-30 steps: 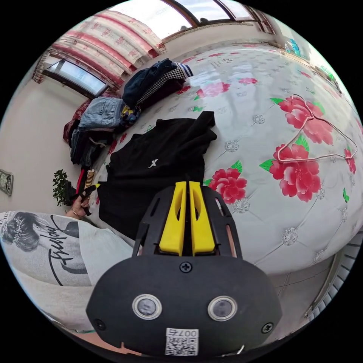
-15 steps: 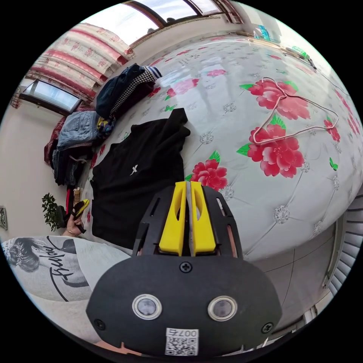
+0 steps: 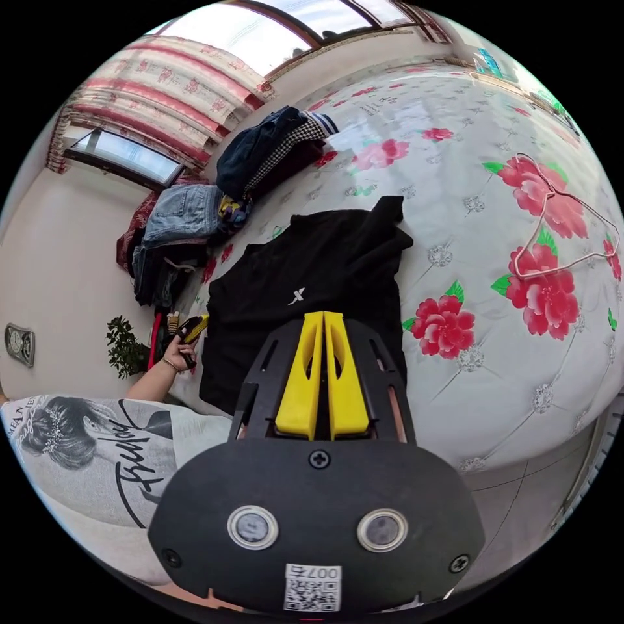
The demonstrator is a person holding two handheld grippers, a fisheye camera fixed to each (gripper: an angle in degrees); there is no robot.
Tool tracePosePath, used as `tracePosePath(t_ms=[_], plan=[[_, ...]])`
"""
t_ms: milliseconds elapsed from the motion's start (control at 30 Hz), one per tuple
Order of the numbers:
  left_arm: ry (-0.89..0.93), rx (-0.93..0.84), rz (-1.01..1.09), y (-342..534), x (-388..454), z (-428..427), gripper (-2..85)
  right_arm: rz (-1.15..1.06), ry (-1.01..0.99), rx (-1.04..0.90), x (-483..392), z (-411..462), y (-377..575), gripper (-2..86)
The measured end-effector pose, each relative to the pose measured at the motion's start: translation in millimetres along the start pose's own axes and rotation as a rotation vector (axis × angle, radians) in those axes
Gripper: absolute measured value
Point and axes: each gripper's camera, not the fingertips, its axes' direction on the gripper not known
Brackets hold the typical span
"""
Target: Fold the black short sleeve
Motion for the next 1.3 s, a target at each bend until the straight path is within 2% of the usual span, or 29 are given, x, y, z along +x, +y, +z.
tracePosePath(t_ms=[167,267,400,500,533,567,600,667,767,967,1133,1267,1300], plan=[[0.291,0.311,-0.29,32,-52,-33,-0.9,-0.021,-0.054,0.008,-1,15,-3,-0.3],[0.365,0.386,-0.369,51,-73,-34,-1.0,-0.028,-0.078,-0.006,-2,30,-3,-0.3],[0.386,0.408,-0.342,58,-78,-28,-1.0,-0.05,-0.078,-0.049,-6,55,-8,-0.3],[0.367,0.331,-0.075,46,-44,-18,-1.0,-0.077,-0.083,-0.069,-15,73,-16,0.0],[0.32,0.232,0.138,42,-13,-9,-1.0,-0.094,-0.087,-0.074,-20,81,-20,0.2],[0.225,0.089,0.393,44,24,5,-1.0,-0.116,-0.09,-0.081,-27,89,-25,0.5],[0.154,0.01,0.518,50,41,16,-1.0,-0.129,-0.092,-0.085,-31,94,-27,0.7],[-0.123,-0.209,0.875,88,76,61,-1.0,-0.181,-0.105,-0.118,-49,120,-37,1.7],[-0.184,-0.299,0.942,115,63,99,-1.0,-0.256,-0.129,-0.194,-77,165,-52,3.2],[-0.214,-0.313,0.956,139,34,143,-0.8,-0.435,-0.147,-0.352,-154,267,-80,5.7],[-0.225,-0.317,1.008,152,20,171,0.9,-0.52,-0.005,-0.4,-188,337,-98,6.2],[-0.278,-0.26,0.965,150,2,183,7.6,-0.593,0.112,-0.541,-189,389,-97,3.6],[-0.283,-0.253,0.955,148,-2,184,7.9,-0.609,0.124,-0.514,-190,387,-98,3.1]])
